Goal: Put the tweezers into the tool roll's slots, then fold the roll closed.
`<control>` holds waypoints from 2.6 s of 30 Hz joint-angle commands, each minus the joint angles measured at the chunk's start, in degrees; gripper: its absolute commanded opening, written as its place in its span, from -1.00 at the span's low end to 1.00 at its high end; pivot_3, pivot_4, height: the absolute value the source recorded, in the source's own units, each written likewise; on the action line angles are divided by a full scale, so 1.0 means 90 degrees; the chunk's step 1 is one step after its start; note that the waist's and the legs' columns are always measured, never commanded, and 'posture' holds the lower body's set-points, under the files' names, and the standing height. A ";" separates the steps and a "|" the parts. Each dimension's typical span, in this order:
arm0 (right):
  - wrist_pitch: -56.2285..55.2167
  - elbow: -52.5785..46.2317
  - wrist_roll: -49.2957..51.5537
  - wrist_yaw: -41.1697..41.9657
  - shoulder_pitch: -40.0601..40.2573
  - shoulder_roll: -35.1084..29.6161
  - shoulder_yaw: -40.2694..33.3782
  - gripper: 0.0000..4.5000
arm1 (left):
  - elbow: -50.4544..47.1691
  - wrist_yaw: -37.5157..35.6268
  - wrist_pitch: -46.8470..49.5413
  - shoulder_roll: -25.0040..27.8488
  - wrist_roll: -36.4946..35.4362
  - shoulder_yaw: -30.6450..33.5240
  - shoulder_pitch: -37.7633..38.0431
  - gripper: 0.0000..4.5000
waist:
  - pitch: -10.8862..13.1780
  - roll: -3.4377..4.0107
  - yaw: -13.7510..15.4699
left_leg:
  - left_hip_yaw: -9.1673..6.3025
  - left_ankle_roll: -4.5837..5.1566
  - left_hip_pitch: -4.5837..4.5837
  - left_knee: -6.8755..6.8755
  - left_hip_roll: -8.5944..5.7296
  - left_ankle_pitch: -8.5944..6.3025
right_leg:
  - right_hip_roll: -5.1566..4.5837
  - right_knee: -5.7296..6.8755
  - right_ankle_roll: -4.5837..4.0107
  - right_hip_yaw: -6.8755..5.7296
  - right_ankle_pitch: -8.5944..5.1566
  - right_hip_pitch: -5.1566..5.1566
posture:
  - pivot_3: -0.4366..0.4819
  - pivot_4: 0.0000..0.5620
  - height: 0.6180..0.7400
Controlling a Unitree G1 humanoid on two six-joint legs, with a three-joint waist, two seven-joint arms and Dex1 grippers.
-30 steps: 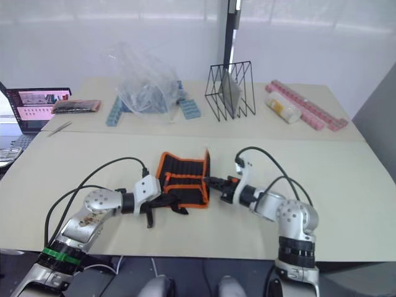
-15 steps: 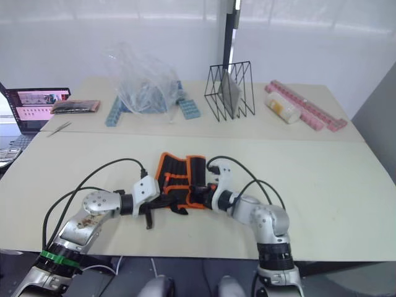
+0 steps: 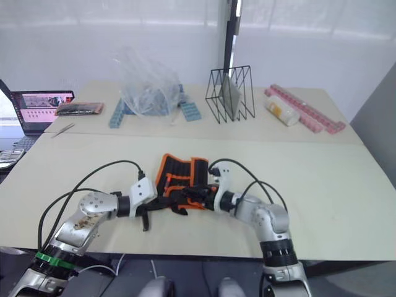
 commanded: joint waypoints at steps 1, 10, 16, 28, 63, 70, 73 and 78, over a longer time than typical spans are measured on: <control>-0.0287 0.0611 -0.0400 0.0016 0.0029 -0.0297 -0.0198 0.13 | -0.0018 -0.0076 0.0095 0.0098 -0.0008 -0.0015 0.0094 -1.00 | 0.0000 0.0000 0.0005 | 0.0001 0.0001 0.0000 0.0001 -0.0001 0.0001 | -0.0001 0.0000 0.0000 0.0000 0.0000 0.0000 | -0.05 -0.47 0.42; -0.0831 0.1367 -0.0469 0.0469 -0.0243 -0.0426 -0.0225 -0.44 | 0.0021 -0.0107 0.0109 0.0173 -0.0032 0.0011 0.0024 -1.00 | 0.0001 0.0002 0.0010 | 0.0003 0.0001 -0.0003 0.0001 -0.0001 0.0001 | -0.0002 0.0001 -0.0001 0.0002 0.0001 -0.0002 | -0.05 -0.47 0.42; -0.0977 0.1495 -0.0485 0.0720 -0.0278 -0.0470 -0.0171 -0.99 | 0.0040 -0.0136 0.0122 0.0205 -0.0047 0.0035 -0.0017 -1.00 | 0.0001 0.0001 0.0026 | 0.0002 0.0001 -0.0007 0.0001 -0.0001 0.0001 | -0.0003 -0.0001 -0.0001 0.0001 0.0001 -0.0002 | -0.05 -0.47 0.42; -0.1866 0.1523 -0.1372 0.0952 -0.0071 -0.0470 0.0477 -0.99 | -0.0782 -0.0233 0.0904 0.0402 -0.0948 0.0718 0.0185 -1.00 | 0.0005 -0.0005 -0.0004 | 0.0002 0.0001 -0.0017 -0.0001 0.0004 0.0001 | -0.0002 -0.0010 -0.0001 0.0000 0.0001 -0.0009 | -0.05 -0.47 0.42; -0.2434 0.1363 -0.2222 0.1102 0.0001 -0.0572 0.0958 -1.00 | -0.1306 0.2490 0.4863 -0.0781 -0.3859 0.2597 0.0599 -0.14 | 0.0007 -0.0013 -0.0002 | 0.0000 -0.0002 -0.0010 -0.0008 0.0002 -0.0001 | -0.0011 -0.0021 -0.0003 -0.0002 0.0002 -0.0004 | -0.05 -0.47 0.42; -0.2425 0.1320 -0.2228 0.1058 0.0053 -0.0547 0.0964 -1.00 | -0.1229 0.2479 0.4810 -0.0729 -0.3724 0.2465 0.0571 -0.99 | 0.0007 -0.0013 -0.0001 | 0.0001 -0.0006 -0.0009 -0.0028 -0.0001 0.0002 | -0.0014 -0.0035 -0.0003 -0.0001 0.0002 -0.0006 | -0.05 -0.47 0.42; -0.2417 0.1311 -0.2227 0.1054 0.0059 -0.0538 0.0969 -1.00 | -0.1124 0.2478 0.4695 -0.0716 -0.3643 0.2456 0.0453 -0.99 | 0.0007 -0.0013 0.0003 | 0.0000 -0.0010 -0.0008 -0.0039 -0.0001 0.0005 | -0.0014 -0.0043 -0.0004 -0.0001 0.0002 -0.0006 | -0.05 -0.47 0.42; -0.2381 0.1236 -0.2216 0.1065 0.0077 -0.0534 0.0990 -1.00 | -0.0991 0.2385 0.4585 -0.0550 -0.3555 0.2478 0.0192 -0.99 | 0.0008 -0.0014 0.0005 | -0.0001 -0.0027 -0.0009 -0.0050 -0.0001 0.0015 | -0.0014 -0.0057 -0.0007 -0.0003 0.0005 -0.0006 | -0.05 -0.47 0.42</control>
